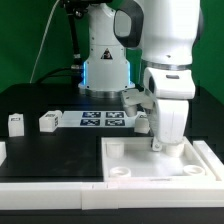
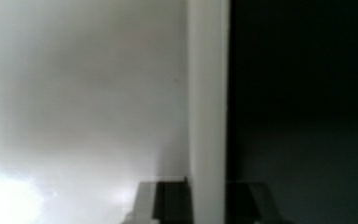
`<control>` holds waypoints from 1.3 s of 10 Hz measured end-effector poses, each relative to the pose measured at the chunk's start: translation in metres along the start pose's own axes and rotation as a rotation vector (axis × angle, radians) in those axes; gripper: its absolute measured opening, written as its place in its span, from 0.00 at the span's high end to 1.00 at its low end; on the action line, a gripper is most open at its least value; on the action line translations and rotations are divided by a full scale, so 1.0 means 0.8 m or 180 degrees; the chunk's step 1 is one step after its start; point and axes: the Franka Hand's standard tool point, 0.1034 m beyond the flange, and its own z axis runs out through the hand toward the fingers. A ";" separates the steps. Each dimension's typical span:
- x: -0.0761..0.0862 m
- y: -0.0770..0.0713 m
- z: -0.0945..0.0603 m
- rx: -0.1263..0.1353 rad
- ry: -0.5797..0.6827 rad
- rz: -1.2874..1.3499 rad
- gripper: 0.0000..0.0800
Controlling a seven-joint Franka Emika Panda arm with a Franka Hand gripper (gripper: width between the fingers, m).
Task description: Assemble one leg
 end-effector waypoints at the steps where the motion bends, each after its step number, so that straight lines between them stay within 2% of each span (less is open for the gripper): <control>1: 0.002 0.001 0.000 0.0002 0.0002 -0.0005 0.92; 5: 0.000 0.000 0.000 0.0005 0.0000 0.0004 0.91; 6: 0.000 0.000 0.000 0.0005 0.0000 0.0005 0.70; 7: 0.000 0.000 0.000 0.0005 0.0000 0.0006 0.70; 8: 0.000 0.000 0.000 0.0005 0.0000 0.0007 0.45; 9: -0.001 0.000 0.000 0.0005 -0.0001 0.0008 0.29; 10: -0.001 0.000 0.000 0.0006 -0.0001 0.0008 0.29; 11: -0.001 0.000 0.000 0.0006 -0.0001 0.0009 0.21; 13: -0.001 0.000 0.000 0.0006 -0.0001 0.0010 0.19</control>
Offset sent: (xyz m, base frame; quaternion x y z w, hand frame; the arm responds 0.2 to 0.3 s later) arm 0.0000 0.0000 0.0000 0.0000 0.0000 0.0000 1.0000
